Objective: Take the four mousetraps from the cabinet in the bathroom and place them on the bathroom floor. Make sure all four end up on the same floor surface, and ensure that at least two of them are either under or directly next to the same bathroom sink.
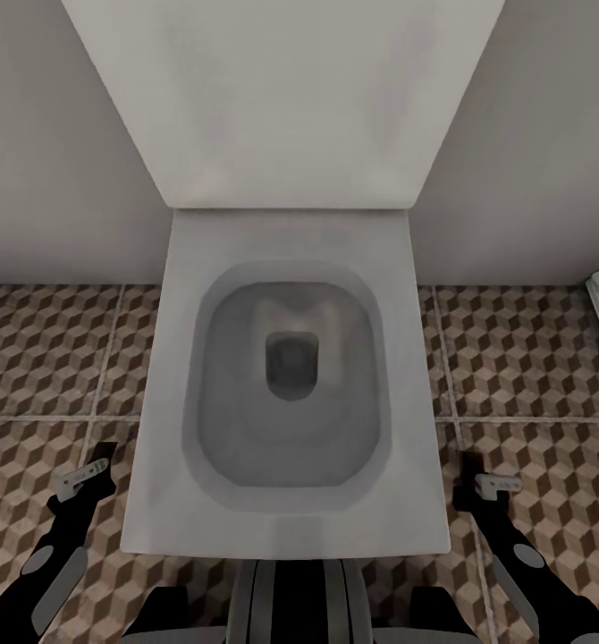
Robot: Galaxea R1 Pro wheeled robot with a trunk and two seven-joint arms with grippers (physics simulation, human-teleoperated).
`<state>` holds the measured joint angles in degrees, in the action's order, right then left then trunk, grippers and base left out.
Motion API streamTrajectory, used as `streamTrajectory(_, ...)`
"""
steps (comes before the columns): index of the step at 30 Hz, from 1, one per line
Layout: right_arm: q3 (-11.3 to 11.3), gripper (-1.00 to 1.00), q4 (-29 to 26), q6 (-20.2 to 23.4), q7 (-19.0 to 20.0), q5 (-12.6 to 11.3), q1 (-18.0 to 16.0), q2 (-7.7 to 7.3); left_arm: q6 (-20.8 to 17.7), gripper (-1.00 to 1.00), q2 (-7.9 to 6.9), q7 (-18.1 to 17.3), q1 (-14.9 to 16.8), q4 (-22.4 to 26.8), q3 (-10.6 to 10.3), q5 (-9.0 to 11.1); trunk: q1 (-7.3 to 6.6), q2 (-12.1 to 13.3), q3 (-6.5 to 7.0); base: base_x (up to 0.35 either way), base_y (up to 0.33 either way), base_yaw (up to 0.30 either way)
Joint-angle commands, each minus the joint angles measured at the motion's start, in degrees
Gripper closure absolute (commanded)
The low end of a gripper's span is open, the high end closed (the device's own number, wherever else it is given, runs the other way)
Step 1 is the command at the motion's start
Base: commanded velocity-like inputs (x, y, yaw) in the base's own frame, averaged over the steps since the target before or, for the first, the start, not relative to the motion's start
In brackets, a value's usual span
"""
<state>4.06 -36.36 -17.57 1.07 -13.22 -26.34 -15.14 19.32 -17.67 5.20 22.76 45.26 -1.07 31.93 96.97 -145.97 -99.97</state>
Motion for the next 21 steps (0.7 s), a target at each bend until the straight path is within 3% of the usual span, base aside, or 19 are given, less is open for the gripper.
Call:
streamTrajectory(1,0.3,1.00,0.1,-0.3,-0.3,-0.6,0.0,-0.07,0.2,1.00,-0.02,0.3,0.0,0.0,-0.1,0.1,-0.01,0.0,-0.02,0.000,0.000,0.000)
streamTrajectory(10,0.3,1.00,0.1,-0.3,-0.9,-0.6,0.0,-0.07,0.3,1.00,0.00,0.0,0.0,0.1,-0.1,0.0,-0.01,0.0,-0.02,-0.124,0.000,0.000)
streamTrajectory(21,0.6,1.00,0.1,-0.3,-0.9,-0.6,0.0,-0.07,0.2,1.00,-0.06,0.1,0.0,0.0,-0.2,-0.1,-0.01,0.0,-0.02,-0.013,0.000,0.000)
